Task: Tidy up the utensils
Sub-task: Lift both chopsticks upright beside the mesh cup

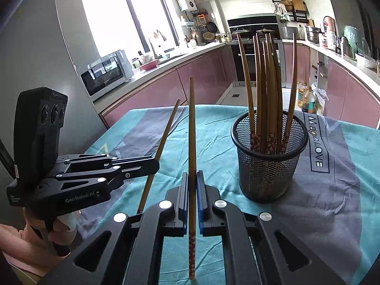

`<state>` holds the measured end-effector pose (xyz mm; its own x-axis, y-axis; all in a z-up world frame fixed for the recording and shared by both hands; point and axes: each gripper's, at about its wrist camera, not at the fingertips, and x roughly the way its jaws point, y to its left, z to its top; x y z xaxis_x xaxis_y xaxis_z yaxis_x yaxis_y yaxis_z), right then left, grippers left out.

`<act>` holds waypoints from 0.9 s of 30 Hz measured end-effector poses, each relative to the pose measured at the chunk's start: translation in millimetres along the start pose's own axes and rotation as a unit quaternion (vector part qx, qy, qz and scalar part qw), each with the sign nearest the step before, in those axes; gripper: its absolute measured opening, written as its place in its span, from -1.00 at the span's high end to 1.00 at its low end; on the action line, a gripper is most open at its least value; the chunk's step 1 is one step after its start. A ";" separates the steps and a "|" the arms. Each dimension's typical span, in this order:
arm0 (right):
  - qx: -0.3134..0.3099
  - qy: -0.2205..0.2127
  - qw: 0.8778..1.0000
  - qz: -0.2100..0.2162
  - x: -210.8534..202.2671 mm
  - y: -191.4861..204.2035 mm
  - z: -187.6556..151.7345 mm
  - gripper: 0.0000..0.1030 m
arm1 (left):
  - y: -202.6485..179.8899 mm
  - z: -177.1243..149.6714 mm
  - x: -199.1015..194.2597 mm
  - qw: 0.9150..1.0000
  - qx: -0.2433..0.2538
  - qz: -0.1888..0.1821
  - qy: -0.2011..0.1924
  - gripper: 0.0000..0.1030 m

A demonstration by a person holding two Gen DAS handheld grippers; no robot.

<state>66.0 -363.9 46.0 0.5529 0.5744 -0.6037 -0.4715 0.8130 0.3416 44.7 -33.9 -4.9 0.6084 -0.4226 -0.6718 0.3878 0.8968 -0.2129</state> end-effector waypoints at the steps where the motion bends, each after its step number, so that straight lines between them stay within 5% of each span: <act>1: 0.001 -0.002 1.000 0.000 -1.1 -0.2 0.4 0.89 | 0.4 0.2 -0.6 1.000 0.000 -0.001 -0.001 0.86; 27: 0.003 -0.023 1.000 0.004 -14.7 0.4 3.3 0.89 | -7.4 7.1 -15.2 1.000 0.006 -0.019 -0.020 0.86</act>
<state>60.0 -371.7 57.4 0.5810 0.5840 -0.5669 -0.4713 0.8093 0.3506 37.5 -35.0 12.0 0.6199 -0.4618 -0.6344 0.4192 0.8783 -0.2297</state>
